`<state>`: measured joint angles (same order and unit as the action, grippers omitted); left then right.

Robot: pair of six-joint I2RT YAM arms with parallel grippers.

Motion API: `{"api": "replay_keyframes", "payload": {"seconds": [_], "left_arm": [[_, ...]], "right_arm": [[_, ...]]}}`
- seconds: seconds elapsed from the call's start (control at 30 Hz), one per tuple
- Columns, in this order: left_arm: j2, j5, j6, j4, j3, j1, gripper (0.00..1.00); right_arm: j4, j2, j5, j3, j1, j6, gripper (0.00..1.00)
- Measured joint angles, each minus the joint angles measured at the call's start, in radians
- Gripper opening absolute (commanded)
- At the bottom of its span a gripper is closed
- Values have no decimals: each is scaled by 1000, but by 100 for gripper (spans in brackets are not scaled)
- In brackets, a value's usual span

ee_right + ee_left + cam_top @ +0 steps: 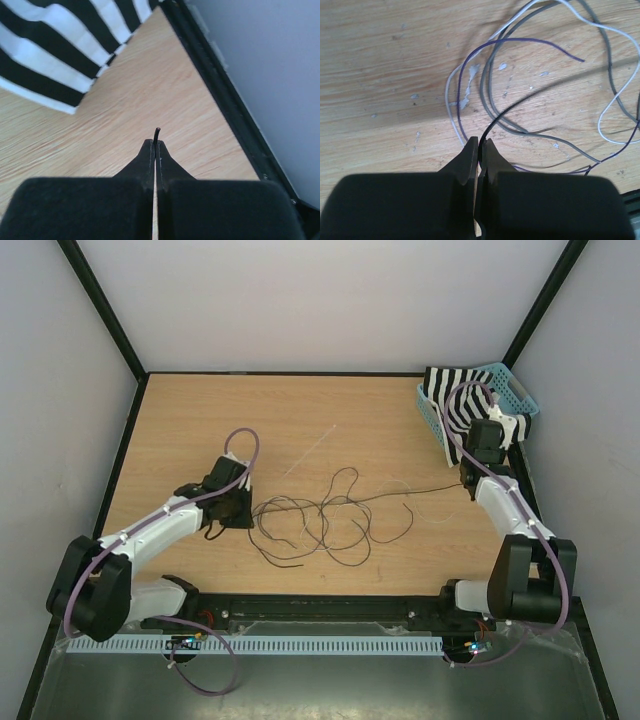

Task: Zip-tie the wires
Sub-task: Straighten the cable at the center of the board.

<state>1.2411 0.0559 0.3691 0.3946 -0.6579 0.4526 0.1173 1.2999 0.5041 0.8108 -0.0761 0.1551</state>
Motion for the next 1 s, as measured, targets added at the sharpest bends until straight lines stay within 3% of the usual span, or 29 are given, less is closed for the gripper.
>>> {"api": "replay_keyframes", "payload": {"seconds": [0.37,1.0], "left_arm": [[0,56,35,-16,30,-32,0],[43,78,43,-31,30,-46,0]], "right_arm": [[10,63,129,0,-38,6,0],[-50,159,143,-54,-57,18,0]]}}
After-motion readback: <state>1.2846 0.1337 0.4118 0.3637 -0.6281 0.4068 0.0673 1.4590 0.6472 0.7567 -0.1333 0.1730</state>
